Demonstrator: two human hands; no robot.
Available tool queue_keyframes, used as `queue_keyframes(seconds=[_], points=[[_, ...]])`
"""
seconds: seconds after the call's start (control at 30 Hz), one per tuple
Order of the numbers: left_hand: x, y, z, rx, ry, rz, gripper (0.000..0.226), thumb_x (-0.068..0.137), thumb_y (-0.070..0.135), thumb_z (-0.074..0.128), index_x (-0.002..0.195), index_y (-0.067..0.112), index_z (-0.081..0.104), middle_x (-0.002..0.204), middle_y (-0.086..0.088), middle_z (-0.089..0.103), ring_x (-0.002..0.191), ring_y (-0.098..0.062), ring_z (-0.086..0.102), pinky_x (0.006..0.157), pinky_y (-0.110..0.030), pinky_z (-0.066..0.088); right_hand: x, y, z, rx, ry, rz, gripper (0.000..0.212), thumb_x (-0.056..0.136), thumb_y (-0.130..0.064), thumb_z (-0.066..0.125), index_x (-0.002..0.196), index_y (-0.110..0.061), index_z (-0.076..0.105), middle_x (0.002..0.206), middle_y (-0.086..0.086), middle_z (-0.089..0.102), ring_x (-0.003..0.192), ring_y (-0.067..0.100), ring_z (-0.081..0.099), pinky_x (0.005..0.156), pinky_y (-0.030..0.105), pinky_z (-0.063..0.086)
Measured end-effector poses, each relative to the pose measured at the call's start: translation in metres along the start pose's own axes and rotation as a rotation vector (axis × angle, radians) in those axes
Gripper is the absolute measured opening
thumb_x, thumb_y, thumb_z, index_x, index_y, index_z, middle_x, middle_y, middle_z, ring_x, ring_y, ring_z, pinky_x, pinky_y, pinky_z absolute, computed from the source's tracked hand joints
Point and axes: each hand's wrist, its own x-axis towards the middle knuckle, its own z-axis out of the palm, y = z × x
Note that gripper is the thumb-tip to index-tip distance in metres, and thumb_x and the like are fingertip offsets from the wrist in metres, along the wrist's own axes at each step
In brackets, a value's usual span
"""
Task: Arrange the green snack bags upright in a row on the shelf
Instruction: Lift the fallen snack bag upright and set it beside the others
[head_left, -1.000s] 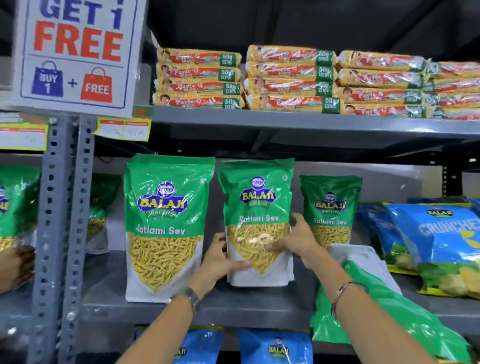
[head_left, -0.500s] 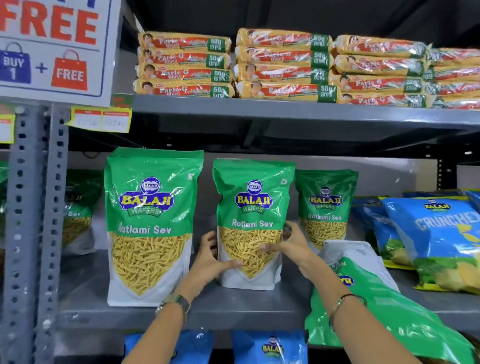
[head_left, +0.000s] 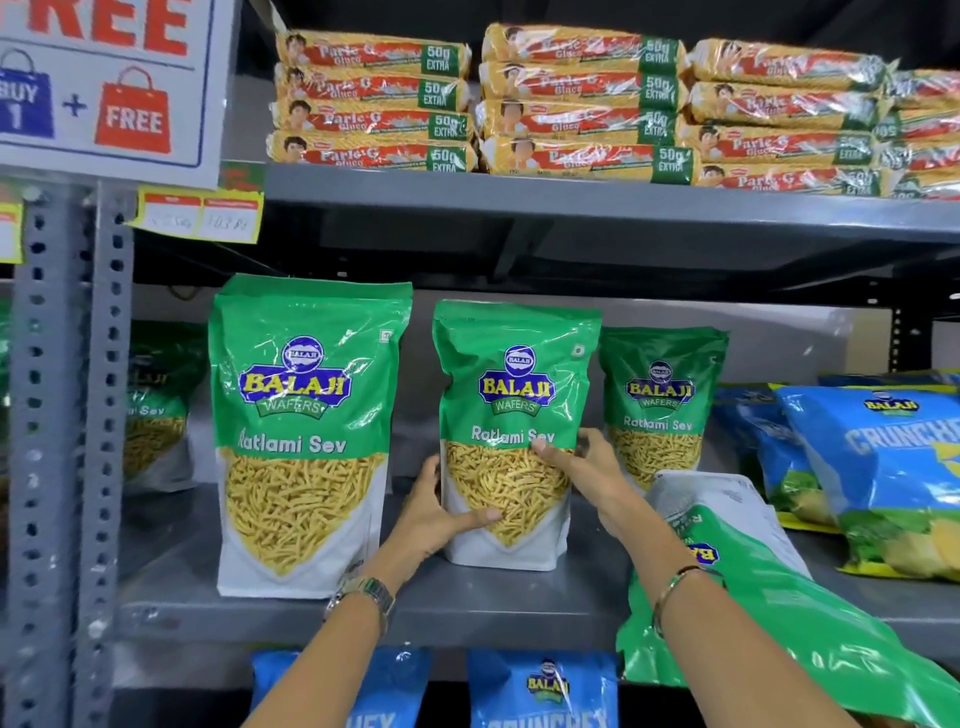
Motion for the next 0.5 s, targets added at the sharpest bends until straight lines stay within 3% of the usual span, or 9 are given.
queue_keyframes(seconds=[0.1,0.2,0.3,0.37,0.5], points=[[0.001,-0.001,0.001,-0.002,-0.011,0.007,0.104,0.038,0.044,0.088,0.127,0.030,0.035,0.133,0.002,0.050,0.124,-0.017,0.046,0.108,-0.041,0.036,0.003,0.002,-0.003,0.036,0.023,0.006,0.069,0.068,-0.020,0.080,0.124,-0.003,0.043,0.118,0.011,0.057,0.100,0.020,0.054,0.085,0.028,0.042],[0.002,-0.001,0.000,-0.024,-0.022,0.001,0.095,0.048,0.031,0.090,0.125,0.029,0.035,0.131,0.002,0.050,0.122,-0.017,0.047,0.105,-0.037,0.038,0.003,0.005,-0.006,0.004,-0.096,0.112,0.083,0.060,-0.019,0.085,0.129,-0.006,0.040,0.123,0.007,0.057,0.103,0.019,0.054,0.085,0.028,0.041],[0.000,0.002,-0.001,-0.023,-0.038,0.003,0.093,0.056,0.020,0.087,0.131,0.025,0.031,0.128,0.003,0.047,0.120,-0.015,0.044,0.103,-0.034,0.037,-0.002,0.003,-0.005,-0.077,-0.201,0.185,0.078,0.059,-0.011,0.085,0.126,-0.008,0.046,0.122,0.007,0.061,0.096,0.018,0.055,0.063,0.022,0.039],[-0.002,0.003,0.000,-0.018,-0.038,0.003,0.095,0.057,0.020,0.086,0.132,0.025,0.030,0.126,0.005,0.044,0.118,-0.012,0.041,0.101,-0.031,0.035,-0.003,0.001,-0.005,-0.083,-0.197,0.188,0.073,0.061,-0.007,0.083,0.125,-0.008,0.046,0.115,0.006,0.060,0.096,0.019,0.052,0.058,0.020,0.034],[-0.007,0.004,-0.001,-0.002,-0.044,0.001,0.101,0.039,0.041,0.087,0.123,0.034,0.031,0.124,0.006,0.046,0.119,-0.016,0.044,0.104,-0.035,0.037,-0.007,-0.002,-0.007,-0.065,-0.213,0.199,0.068,0.064,-0.004,0.081,0.122,-0.010,0.046,0.110,0.005,0.057,0.098,0.019,0.050,0.057,0.019,0.034]])
